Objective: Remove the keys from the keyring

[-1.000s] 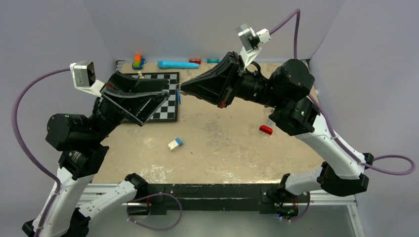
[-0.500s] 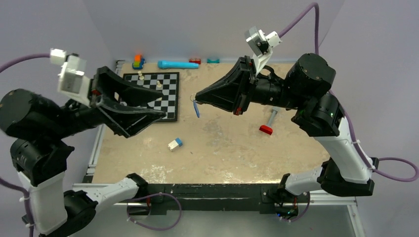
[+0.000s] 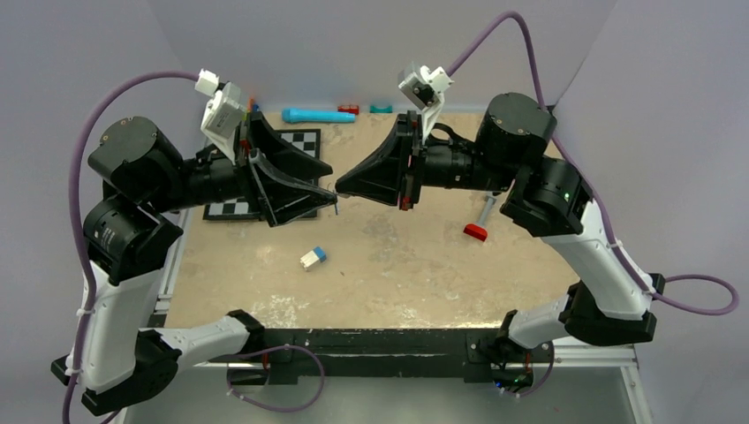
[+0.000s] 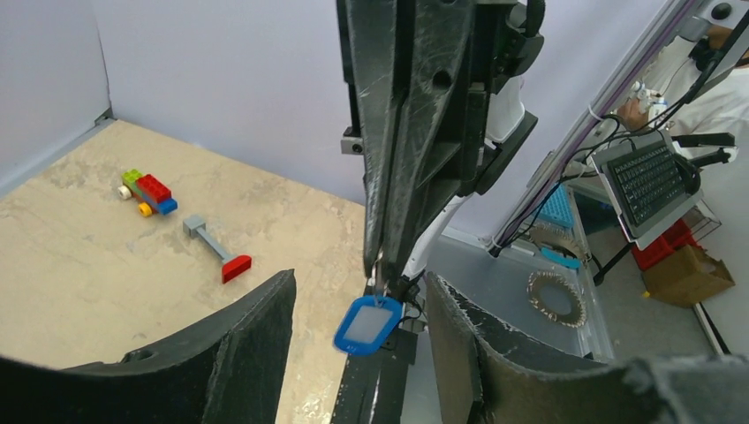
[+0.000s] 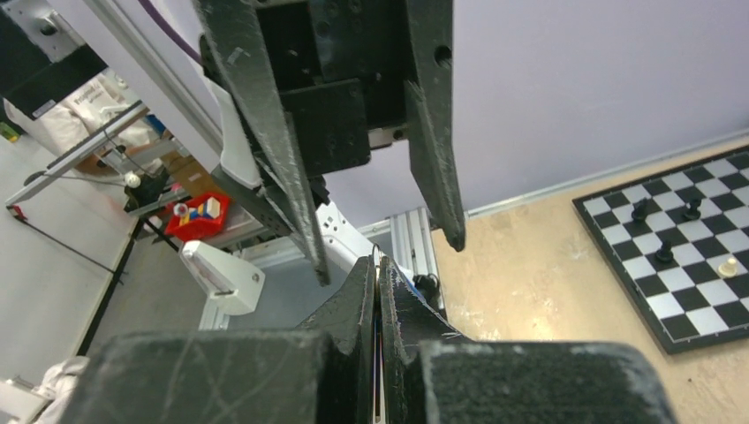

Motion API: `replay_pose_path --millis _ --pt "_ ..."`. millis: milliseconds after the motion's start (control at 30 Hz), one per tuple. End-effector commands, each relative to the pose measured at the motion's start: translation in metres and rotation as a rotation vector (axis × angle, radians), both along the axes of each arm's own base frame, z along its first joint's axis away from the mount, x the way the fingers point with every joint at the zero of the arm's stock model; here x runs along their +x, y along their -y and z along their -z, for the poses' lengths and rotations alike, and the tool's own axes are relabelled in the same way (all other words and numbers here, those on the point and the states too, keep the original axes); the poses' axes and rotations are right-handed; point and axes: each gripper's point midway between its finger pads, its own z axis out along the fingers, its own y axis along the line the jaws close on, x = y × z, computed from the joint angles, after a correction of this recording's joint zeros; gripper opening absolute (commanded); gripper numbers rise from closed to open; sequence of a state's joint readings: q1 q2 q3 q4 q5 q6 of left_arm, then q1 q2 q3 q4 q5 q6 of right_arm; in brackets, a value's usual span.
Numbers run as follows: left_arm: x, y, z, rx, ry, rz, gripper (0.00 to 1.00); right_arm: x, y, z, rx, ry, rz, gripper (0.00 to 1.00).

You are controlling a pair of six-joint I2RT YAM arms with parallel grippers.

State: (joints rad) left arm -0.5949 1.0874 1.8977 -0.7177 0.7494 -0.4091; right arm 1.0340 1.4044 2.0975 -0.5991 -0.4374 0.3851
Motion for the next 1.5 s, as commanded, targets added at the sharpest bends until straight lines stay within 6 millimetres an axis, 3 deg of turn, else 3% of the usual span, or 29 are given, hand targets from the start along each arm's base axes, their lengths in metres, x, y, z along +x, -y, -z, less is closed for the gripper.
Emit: replay_pose_path --millis 0,267,533,667,800,933,967,1100,1200,1300,1467 --pt "-0.008 -0.002 -0.008 -0.024 0.044 0.026 0.58 -0.007 0.003 -0.006 0.006 0.031 -0.025 0.00" --pt "-0.003 0.000 0.008 0.018 0.030 0.022 0.35 -0.007 0.004 -0.004 -0.001 0.032 -0.024 0.00" --pt "0.000 0.001 0.011 0.015 0.030 0.018 0.34 -0.011 -0.001 -0.002 0.010 0.020 -0.058 0.00" --pt "-0.001 0.001 0.005 -0.018 0.044 0.014 0.22 -0.010 -0.003 0.000 -0.001 0.015 -0.062 0.00" --pt "0.000 0.001 0.006 -0.020 0.041 0.010 0.01 -0.011 -0.004 0.000 0.000 0.016 -0.067 0.00" --pt "0.001 0.001 0.010 -0.008 0.035 0.007 0.00 -0.014 -0.002 -0.003 0.007 0.021 -0.080 0.00" --pt "0.001 0.001 0.011 -0.008 0.033 0.006 0.00 -0.015 -0.001 -0.003 0.008 0.022 -0.081 0.02" --pt "-0.002 -0.002 0.010 -0.025 0.042 -0.004 0.00 -0.017 0.002 -0.008 0.029 0.024 -0.082 0.42" --pt "-0.004 -0.005 0.007 -0.037 0.050 -0.010 0.00 -0.021 0.007 -0.015 0.055 0.032 -0.089 0.57" --pt "-0.006 -0.006 0.004 -0.045 0.052 -0.011 0.00 -0.022 0.010 -0.017 0.065 0.038 -0.081 0.58" --pt "-0.010 -0.009 0.000 -0.064 0.062 -0.012 0.00 -0.016 0.010 -0.009 0.047 0.025 -0.050 0.50"
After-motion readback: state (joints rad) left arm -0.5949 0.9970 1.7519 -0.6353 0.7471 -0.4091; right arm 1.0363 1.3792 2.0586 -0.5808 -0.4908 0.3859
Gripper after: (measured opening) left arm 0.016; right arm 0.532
